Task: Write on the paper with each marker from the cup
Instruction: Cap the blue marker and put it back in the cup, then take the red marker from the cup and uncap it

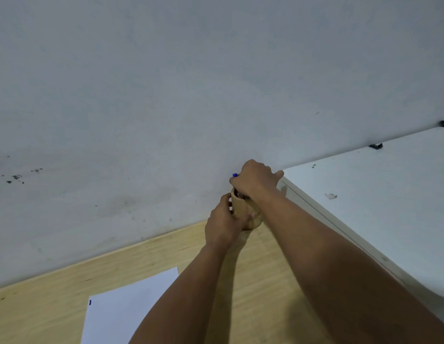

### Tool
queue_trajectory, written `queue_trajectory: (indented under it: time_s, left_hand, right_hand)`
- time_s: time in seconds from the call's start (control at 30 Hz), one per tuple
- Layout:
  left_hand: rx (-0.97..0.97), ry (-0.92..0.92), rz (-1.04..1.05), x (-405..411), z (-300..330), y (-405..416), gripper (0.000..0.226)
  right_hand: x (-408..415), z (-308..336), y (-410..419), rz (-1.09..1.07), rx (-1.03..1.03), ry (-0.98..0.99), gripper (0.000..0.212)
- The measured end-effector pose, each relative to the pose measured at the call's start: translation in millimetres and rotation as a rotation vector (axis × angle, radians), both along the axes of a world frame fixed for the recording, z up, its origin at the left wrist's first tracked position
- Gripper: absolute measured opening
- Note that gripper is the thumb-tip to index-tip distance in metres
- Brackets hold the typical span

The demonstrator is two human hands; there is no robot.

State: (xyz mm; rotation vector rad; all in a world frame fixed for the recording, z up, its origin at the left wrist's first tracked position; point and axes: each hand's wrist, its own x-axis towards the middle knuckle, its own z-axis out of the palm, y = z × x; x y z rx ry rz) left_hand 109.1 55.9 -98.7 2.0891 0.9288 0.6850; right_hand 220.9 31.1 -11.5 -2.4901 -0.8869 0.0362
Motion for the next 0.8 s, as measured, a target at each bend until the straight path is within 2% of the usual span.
queue_trajectory:
  time_s: [0.2, 0.43, 0.67, 0.8]
  left_hand:
    - [0.005, 0.023, 0.004, 0, 2, 0, 0.073]
    - [-0.014, -0.004, -0.009, 2, 0, 1, 0.074]
    - [0.004, 0.014, -0.016, -11, 12, 2, 0.098]
    - [0.026, -0.017, 0.033, -40, 41, -3, 0.087]
  right_hand:
    - [4, -1, -7, 0.042, 0.054, 0.014, 0.032]
    - [5, 5, -25, 0.086, 0.025, 0.039, 0.014]
    - [8, 47, -43, 0.088, 0.445, 0.007, 0.017]
    - [-15, 75, -55, 0.266, 0.764, 0.129, 0.015]
